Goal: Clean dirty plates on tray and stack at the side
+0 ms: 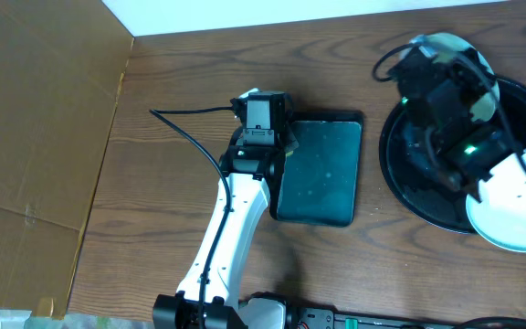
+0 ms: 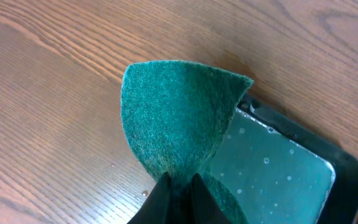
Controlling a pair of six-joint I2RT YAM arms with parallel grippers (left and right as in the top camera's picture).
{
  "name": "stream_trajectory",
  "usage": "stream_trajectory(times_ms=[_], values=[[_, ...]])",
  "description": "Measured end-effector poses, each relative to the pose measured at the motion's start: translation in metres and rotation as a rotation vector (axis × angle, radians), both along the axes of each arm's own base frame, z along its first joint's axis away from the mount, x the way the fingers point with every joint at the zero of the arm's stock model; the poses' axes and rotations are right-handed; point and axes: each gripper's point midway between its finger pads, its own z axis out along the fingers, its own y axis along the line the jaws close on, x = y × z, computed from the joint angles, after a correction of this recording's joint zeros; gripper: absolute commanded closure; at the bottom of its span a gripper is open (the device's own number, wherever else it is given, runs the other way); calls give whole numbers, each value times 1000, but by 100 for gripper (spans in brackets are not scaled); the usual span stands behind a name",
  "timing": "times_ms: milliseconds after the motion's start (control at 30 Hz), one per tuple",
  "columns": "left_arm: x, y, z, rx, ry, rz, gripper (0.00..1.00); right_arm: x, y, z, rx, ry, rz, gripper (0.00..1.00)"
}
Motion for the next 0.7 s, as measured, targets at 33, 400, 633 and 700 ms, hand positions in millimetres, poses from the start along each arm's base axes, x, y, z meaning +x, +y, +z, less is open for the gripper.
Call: stream_trajectory(times_ms=[33, 400, 633, 700], values=[[0, 0, 0, -2, 1, 3, 93, -2, 4, 7, -33, -16, 6, 99], [-2, 0, -1, -14, 2, 19, 93, -21, 22, 38, -285, -47, 1, 99], [-2, 0, -1, -16, 2, 22, 93, -29, 9, 15, -315, 40, -44, 99], [-2, 0, -1, -16, 2, 22, 93, -33, 5, -5, -321, 109, -26, 99]])
